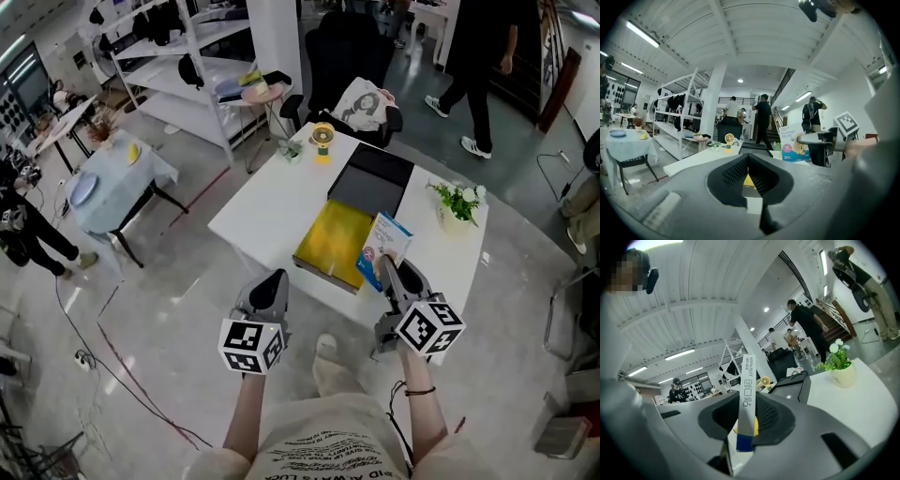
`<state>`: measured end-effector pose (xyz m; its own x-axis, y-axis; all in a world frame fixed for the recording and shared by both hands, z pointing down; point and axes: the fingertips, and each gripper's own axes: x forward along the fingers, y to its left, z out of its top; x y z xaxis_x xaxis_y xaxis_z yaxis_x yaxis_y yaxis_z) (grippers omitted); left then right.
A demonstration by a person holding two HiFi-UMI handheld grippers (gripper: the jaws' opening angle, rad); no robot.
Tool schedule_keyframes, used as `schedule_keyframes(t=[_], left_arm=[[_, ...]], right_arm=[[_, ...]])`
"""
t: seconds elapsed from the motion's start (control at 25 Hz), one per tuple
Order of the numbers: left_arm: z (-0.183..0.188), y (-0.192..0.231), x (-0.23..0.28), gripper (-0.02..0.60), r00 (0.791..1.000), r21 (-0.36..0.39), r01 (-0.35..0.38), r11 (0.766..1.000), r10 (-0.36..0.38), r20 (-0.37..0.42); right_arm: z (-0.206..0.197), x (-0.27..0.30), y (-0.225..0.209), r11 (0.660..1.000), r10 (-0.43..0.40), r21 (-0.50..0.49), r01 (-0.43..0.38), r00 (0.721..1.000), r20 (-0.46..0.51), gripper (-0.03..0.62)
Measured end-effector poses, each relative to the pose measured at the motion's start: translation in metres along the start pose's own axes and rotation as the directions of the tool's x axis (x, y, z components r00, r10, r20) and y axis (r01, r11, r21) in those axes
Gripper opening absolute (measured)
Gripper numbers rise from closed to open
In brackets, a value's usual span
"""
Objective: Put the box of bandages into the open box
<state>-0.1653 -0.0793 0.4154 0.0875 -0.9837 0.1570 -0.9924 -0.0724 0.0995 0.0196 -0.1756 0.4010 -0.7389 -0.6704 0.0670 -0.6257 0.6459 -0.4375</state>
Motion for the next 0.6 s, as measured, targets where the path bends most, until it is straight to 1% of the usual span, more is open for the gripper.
schedule_keyframes(t=[0.12, 0.28, 0.4, 0.48, 0.6], left_arm=[[-0.004, 0.011, 0.025, 0.023, 1.0, -0.01, 0.005, 1.0, -0.005, -0.028], [-0.007, 0.015, 0.06, 0.021, 0.996, -0.002, 0.054, 0.999, -0.054, -0.075], [-0.015, 0.022, 0.085, 0.021, 0.991, -0.013, 0.068, 0.998, -0.069, -0.111], [-0.019, 0.027, 0.1, 0.021, 0.988, -0.019, 0.074, 0.997, -0.076, -0.133], [-0.025, 0.028, 0.12, 0.021, 0.983, -0.028, 0.098, 0.995, -0.101, -0.153]], right_arm=[[-0.002, 0.026, -0.008, 1.0, 0.006, 0.026, -0.005, 0.999, -0.035, 0.08], [-0.004, 0.058, -0.026, 0.997, 0.019, 0.074, -0.012, 0.995, -0.095, 0.08], [-0.015, 0.08, -0.035, 0.994, 0.023, 0.107, -0.007, 0.989, -0.144, 0.08], [-0.021, 0.093, -0.041, 0.99, 0.03, 0.144, -0.005, 0.985, -0.172, 0.08], [-0.034, 0.109, -0.045, 0.977, 0.07, 0.214, -0.022, 0.973, -0.219, 0.08]])
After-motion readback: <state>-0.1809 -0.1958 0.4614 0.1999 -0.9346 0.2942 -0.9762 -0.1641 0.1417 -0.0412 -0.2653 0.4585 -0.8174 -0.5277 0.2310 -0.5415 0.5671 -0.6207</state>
